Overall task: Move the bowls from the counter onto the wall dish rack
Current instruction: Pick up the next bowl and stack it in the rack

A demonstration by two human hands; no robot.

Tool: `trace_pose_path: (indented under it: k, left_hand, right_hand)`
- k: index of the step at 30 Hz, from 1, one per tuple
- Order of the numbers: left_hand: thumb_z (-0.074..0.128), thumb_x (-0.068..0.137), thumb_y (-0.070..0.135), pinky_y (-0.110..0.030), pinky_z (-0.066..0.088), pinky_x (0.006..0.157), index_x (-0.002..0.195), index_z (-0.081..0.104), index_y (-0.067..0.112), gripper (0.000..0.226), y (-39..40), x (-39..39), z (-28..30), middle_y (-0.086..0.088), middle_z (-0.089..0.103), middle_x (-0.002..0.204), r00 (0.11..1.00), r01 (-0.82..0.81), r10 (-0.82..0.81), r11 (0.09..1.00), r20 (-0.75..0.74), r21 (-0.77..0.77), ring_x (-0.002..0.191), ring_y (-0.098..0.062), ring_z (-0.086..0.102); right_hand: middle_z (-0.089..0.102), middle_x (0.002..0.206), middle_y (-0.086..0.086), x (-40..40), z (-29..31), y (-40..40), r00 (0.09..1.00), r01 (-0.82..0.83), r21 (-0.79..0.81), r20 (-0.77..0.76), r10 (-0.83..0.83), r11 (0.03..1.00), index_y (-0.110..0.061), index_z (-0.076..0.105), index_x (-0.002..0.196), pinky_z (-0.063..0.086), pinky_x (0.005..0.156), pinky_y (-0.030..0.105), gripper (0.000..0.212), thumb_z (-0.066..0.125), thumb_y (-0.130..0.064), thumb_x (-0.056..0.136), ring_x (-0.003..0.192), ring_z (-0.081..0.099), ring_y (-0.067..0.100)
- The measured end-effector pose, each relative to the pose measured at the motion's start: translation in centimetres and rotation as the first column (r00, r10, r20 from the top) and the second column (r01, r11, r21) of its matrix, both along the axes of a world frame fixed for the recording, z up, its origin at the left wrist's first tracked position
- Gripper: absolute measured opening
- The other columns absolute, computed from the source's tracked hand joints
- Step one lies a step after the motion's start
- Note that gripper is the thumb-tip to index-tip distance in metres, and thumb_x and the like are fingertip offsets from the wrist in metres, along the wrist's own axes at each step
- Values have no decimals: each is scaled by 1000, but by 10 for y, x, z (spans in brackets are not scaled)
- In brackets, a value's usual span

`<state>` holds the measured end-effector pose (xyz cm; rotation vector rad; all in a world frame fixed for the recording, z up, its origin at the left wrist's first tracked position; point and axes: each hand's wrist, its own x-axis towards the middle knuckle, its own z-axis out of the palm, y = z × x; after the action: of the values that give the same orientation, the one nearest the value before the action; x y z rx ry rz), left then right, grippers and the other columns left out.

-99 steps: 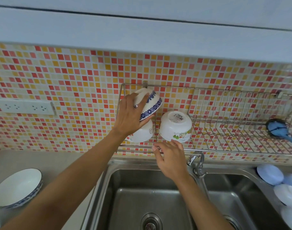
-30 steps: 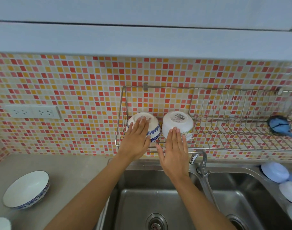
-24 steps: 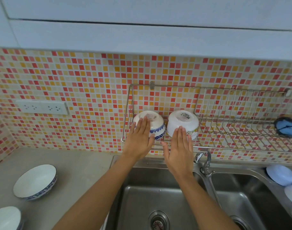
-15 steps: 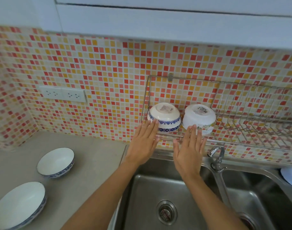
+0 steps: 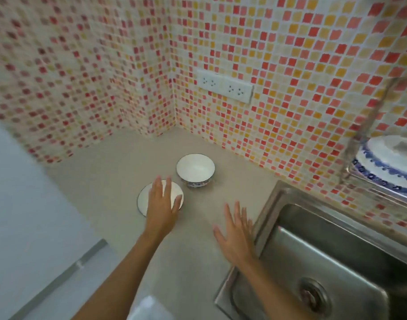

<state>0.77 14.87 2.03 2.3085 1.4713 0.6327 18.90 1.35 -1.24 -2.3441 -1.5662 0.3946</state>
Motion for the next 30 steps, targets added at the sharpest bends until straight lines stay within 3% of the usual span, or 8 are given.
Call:
trace_pose_path:
  k: [3,6,9,12,14,21,25,30]
  left_hand:
    - [40,97,41,-44,11,117,149,22,5,66,30,-44,-14,-27,10,156,984,-174,177,979,13,-102,145,-38,10]
    - [45,99,30,-40,9,118,151,16,6,64,52,-71,-32,-24,5,158,954,-266,296,912,52,-313,147,-33,4]
    - [42,100,29,-37,20,113,147,23,1,59,63,-80,-41,-21,25,154,917,-295,387,819,95,-491,142,-32,23]
    - [42,100,28,-35,35,94,127,49,0,40,70,-79,-47,-21,55,126,898,-289,422,778,123,-558,120,-32,49]
    - [43,99,24,-30,37,81,114,56,1,31,71,-76,-50,-18,61,110,900,-259,411,770,143,-584,106,-31,55]
    - [37,100,17,-29,38,83,124,51,4,31,66,-68,-53,-16,58,122,828,-189,486,713,281,-675,102,-26,52]
    - [43,98,22,-34,45,86,119,51,15,23,56,-59,-50,-6,60,114,769,-65,491,696,408,-715,106,-26,56]
    - [45,98,35,-39,56,79,122,38,27,26,38,-15,-17,9,53,115,669,264,485,553,563,-791,102,-13,57]
  right_hand:
    - [-5,163,5,-37,-1,40,982,-59,42,-179,66,997,-22,7,155,9,119,41,72,41,-50,97,150,-3,26]
    - [22,160,9,-62,-3,76,935,16,79,-355,14,997,-10,26,151,22,116,33,63,47,-38,99,146,21,21]
    - [44,147,13,-81,-5,105,888,141,34,-446,-111,989,-4,40,143,33,109,35,57,54,-34,96,136,40,28]
    - [64,120,14,-95,-11,127,848,218,-25,-490,-202,976,-3,55,122,46,91,38,42,60,-32,92,114,57,34]
    - [66,115,12,-102,-12,135,802,266,-52,-542,-251,963,-5,58,118,46,87,34,33,62,-22,90,108,60,33]
    - [62,85,-3,-106,-10,141,689,404,-94,-624,-370,910,-14,65,109,57,80,45,34,52,-2,80,86,62,25]
    - [65,83,0,-93,3,122,632,459,-56,-680,-371,886,-22,64,97,60,65,39,32,51,1,80,69,61,18]
    - [70,93,-1,-58,25,79,518,576,9,-778,-356,818,-25,65,101,62,63,39,36,52,2,81,85,67,19]
